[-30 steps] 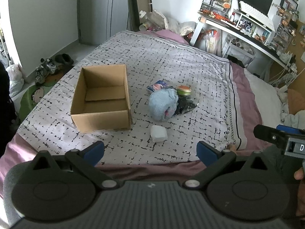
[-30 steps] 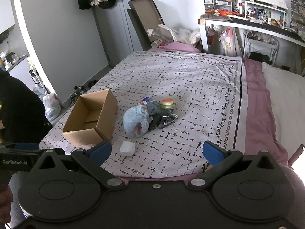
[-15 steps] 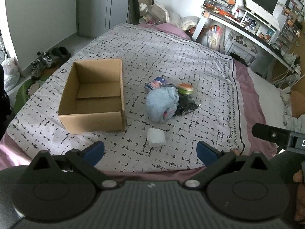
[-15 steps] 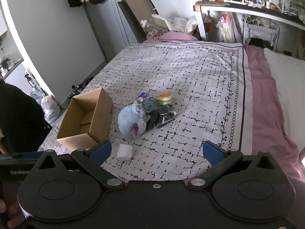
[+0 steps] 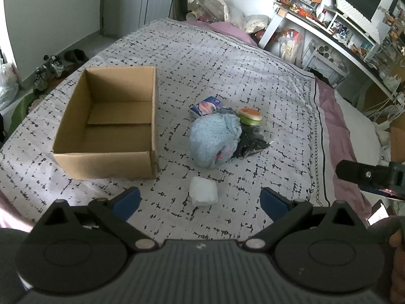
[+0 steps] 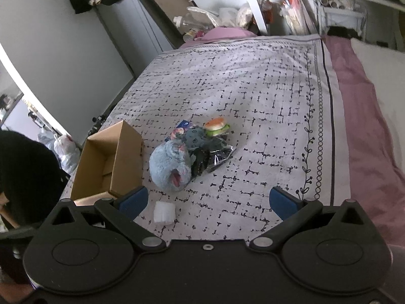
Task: Organize soft objects
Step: 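Move the left tool down onto the white cloth pack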
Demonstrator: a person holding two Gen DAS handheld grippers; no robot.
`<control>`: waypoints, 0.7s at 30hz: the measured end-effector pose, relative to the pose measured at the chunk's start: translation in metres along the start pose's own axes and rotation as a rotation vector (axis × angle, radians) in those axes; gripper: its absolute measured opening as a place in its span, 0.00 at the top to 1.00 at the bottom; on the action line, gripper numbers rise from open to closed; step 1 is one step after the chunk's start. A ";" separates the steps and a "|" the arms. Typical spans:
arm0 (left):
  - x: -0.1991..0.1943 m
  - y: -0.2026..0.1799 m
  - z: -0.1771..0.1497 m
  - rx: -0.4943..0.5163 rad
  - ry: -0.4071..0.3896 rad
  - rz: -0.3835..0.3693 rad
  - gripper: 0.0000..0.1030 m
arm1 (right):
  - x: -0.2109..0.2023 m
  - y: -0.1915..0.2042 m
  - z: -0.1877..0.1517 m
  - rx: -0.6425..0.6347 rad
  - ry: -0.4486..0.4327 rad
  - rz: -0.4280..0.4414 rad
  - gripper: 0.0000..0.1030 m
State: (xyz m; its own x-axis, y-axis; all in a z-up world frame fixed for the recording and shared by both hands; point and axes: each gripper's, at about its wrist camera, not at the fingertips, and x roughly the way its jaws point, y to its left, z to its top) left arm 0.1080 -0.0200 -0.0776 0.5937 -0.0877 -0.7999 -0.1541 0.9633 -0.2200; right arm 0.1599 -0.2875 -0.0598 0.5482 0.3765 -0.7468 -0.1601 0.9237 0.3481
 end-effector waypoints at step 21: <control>0.078 0.002 0.005 -0.031 0.084 -0.046 0.11 | 0.063 -0.013 0.020 0.085 0.008 0.052 0.19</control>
State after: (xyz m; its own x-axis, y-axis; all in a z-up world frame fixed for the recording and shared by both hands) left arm 0.1576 -0.0236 -0.1374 0.5322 -0.1544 -0.8324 -0.1535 0.9493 -0.2742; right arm 0.2134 -0.2776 -0.0999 0.5341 0.4249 -0.7309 -0.1177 0.8935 0.4334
